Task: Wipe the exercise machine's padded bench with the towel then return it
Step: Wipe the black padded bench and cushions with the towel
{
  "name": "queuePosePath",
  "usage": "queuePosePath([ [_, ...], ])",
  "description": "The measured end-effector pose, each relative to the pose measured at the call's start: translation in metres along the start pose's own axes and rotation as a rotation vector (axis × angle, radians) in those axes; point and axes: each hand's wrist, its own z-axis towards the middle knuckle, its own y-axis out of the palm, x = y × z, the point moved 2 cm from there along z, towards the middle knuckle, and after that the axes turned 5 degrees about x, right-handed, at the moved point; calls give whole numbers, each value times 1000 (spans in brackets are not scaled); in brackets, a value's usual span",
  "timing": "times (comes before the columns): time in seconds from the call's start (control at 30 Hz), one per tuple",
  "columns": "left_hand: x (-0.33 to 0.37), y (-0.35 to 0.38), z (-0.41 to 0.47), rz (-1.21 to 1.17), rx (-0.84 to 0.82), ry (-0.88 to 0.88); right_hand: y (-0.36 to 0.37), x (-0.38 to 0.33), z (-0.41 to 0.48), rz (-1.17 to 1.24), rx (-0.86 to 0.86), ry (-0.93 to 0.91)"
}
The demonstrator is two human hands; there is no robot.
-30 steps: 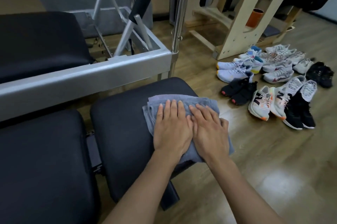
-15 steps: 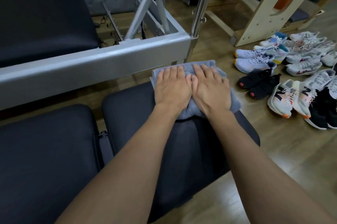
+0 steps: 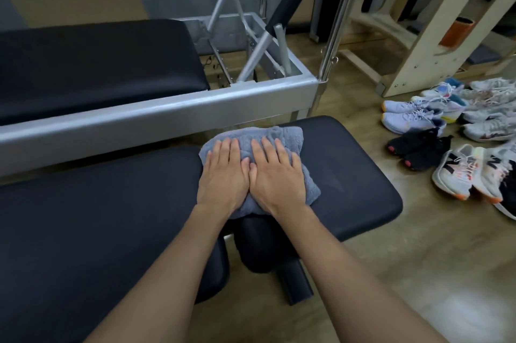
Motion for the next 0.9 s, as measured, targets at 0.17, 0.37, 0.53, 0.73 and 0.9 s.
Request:
queuePosePath([
  [0.17,28,-2,-65,-2,72,32,-20,16,-64,17,54,4],
  [0.37,63,3,-91,46,85,-9,-29,49,-91,46,120,-10],
  [0.53,116,14,-66,-11,22,62,-36,101,-78,20,172,48],
  [0.73,177,40,-3,-59,-9,170,-40,171,-36,-42,182,228],
  [0.9,185,49,54,-110,-59,210,-35,187,18,-77,105,339],
])
